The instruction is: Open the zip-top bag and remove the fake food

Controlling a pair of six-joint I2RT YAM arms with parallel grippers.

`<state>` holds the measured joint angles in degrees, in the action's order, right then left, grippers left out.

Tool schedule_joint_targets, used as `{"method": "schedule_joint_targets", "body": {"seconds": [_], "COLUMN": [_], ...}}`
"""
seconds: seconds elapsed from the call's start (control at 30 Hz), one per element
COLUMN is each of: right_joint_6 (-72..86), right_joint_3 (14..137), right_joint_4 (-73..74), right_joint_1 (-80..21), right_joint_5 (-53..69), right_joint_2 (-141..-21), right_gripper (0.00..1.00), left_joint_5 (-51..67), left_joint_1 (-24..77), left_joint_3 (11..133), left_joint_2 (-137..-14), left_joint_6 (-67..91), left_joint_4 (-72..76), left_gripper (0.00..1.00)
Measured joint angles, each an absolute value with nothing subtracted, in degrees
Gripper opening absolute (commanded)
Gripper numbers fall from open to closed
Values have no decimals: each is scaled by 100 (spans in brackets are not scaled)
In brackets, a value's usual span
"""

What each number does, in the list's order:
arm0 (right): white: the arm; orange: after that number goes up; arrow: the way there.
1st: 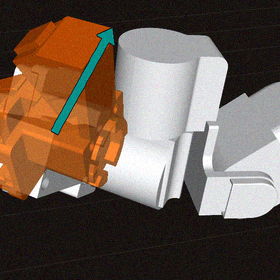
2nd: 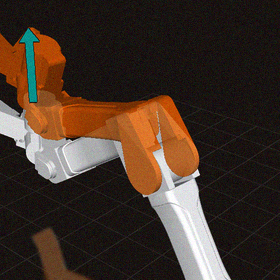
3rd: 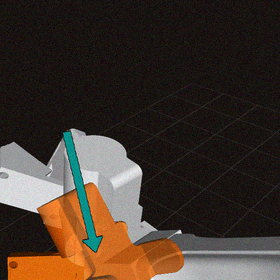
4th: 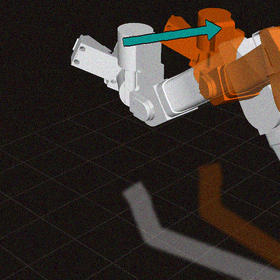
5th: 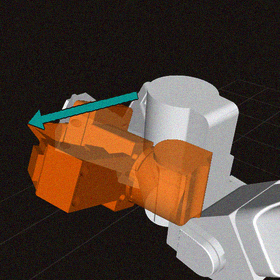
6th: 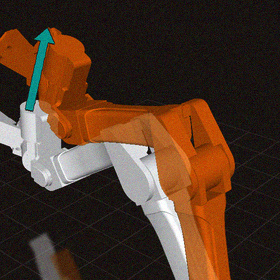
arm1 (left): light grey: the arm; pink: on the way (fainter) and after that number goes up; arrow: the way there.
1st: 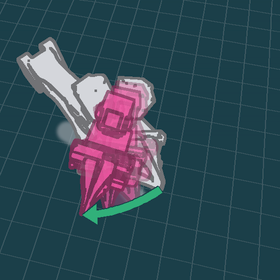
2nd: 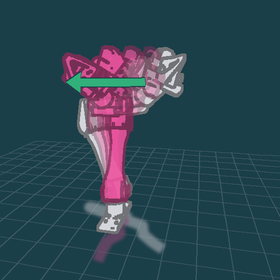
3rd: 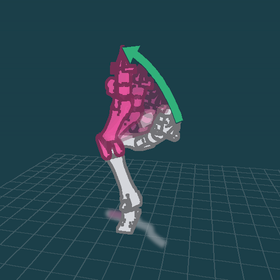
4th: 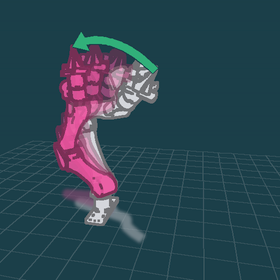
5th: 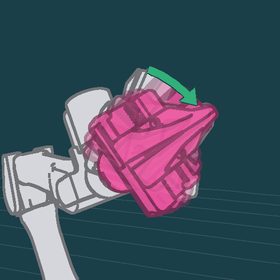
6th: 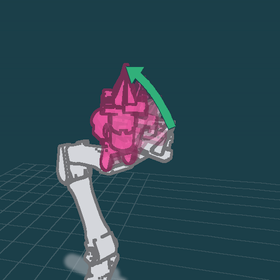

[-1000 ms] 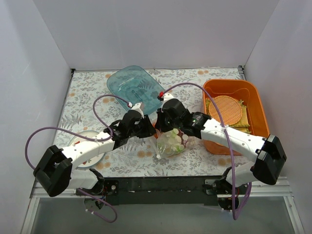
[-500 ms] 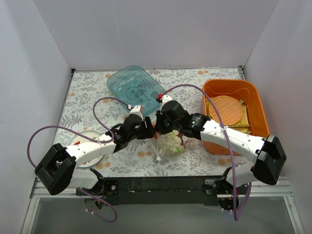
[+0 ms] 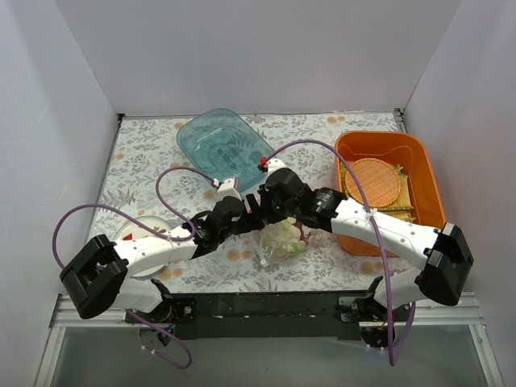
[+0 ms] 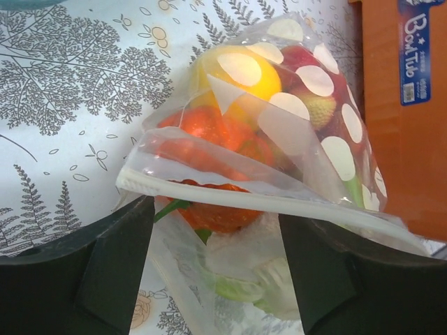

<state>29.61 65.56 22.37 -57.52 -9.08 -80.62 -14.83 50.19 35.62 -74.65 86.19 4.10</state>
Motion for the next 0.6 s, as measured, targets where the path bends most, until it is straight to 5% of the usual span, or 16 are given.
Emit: {"method": "schedule_joint_targets", "body": {"seconds": [0.23, 0.4, 0.6], "right_joint_6": [2853, 2858, 2862], "right_joint_3": [6558, 6604, 6635], "right_joint_4": [2456, 2488, 2530], "right_joint_1": [-5752, -5782, -5902], "right_joint_5": [-1223, -1319, -1273], "right_joint_2": [-8071, -8062, -8062], "right_gripper": [1, 1, 1], "left_joint_5": [-2053, -2338, -2567], "left_joint_1": [5140, 5166, 5190], "left_joint_3": [3581, 3581, 3531], "left_joint_2": [-7878, -7970, -7931], "left_joint_6": [8862, 9111, 9273], "left_joint_4": [611, 764, 794], "left_gripper": [76, 55, 43]}}
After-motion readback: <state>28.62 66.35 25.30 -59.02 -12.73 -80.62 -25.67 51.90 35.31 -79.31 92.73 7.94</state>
